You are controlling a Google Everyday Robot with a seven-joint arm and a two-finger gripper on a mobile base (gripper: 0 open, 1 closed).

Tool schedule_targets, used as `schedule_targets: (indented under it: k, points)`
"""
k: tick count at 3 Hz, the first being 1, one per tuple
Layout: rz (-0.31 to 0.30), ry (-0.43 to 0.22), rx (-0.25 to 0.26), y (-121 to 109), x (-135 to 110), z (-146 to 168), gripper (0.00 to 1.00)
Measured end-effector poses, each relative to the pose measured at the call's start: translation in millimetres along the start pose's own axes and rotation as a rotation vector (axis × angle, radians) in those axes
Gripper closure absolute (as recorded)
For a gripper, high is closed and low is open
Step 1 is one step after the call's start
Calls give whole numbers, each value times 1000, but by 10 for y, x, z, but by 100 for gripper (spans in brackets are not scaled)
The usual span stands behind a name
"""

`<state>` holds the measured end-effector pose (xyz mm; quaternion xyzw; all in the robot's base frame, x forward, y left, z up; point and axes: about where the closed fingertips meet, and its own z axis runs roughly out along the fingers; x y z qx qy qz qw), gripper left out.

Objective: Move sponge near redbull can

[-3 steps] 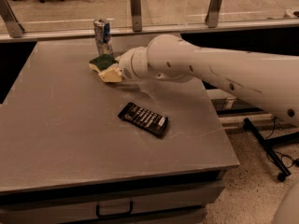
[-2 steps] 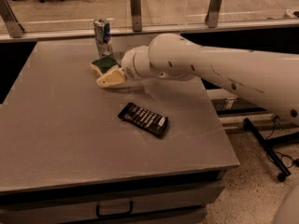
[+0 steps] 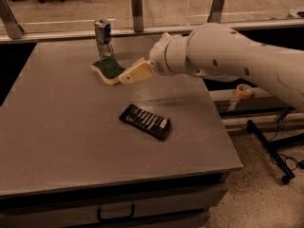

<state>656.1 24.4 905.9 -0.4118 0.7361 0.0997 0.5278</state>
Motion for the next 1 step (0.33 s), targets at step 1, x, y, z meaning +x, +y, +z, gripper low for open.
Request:
schedule_targets:
  k: [1]
  points:
    - [3, -1, 10, -44, 16, -62, 0]
